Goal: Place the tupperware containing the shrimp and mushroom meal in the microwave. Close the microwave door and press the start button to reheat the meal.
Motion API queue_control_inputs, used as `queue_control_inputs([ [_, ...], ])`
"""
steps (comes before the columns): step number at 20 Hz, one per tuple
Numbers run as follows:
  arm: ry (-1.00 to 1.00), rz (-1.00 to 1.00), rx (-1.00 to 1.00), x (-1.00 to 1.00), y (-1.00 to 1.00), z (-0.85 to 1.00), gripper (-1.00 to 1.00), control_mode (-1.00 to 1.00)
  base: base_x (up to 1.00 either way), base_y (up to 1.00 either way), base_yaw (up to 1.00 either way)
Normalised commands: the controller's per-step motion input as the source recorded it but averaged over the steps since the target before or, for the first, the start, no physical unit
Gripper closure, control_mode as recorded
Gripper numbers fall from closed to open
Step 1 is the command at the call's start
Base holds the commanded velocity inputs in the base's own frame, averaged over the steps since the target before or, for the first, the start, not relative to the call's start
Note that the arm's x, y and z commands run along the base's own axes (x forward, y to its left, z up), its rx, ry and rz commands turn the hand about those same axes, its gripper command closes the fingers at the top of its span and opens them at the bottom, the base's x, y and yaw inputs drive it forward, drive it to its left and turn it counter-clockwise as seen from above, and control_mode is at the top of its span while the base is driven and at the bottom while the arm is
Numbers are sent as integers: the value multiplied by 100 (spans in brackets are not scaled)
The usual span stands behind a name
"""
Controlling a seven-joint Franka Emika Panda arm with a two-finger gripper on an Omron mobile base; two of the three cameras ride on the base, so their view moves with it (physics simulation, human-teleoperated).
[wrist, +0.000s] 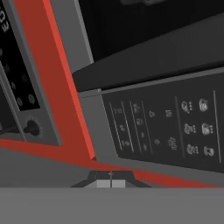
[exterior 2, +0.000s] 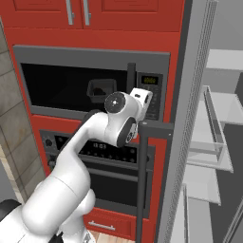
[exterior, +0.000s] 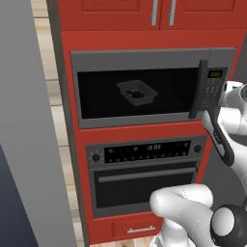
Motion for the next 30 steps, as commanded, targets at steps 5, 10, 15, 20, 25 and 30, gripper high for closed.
queue_control_inputs([
  [5, 0, 0, 0, 0, -8, 0, 100, -100, 0, 0, 0],
  [10, 0, 0, 0, 0, -4, 0, 100, -100, 0, 0, 0],
  [15, 0, 0, 0, 0, -1, 0, 100, -100, 0, 0, 0],
  [20, 0, 0, 0, 0, 0, 0, 100, -100, 0, 0, 0],
  [25, 0, 0, 0, 0, 0, 0, 100, -100, 0, 0, 0],
  [30, 0, 0, 0, 0, 0, 0, 100, -100, 0, 0, 0],
])
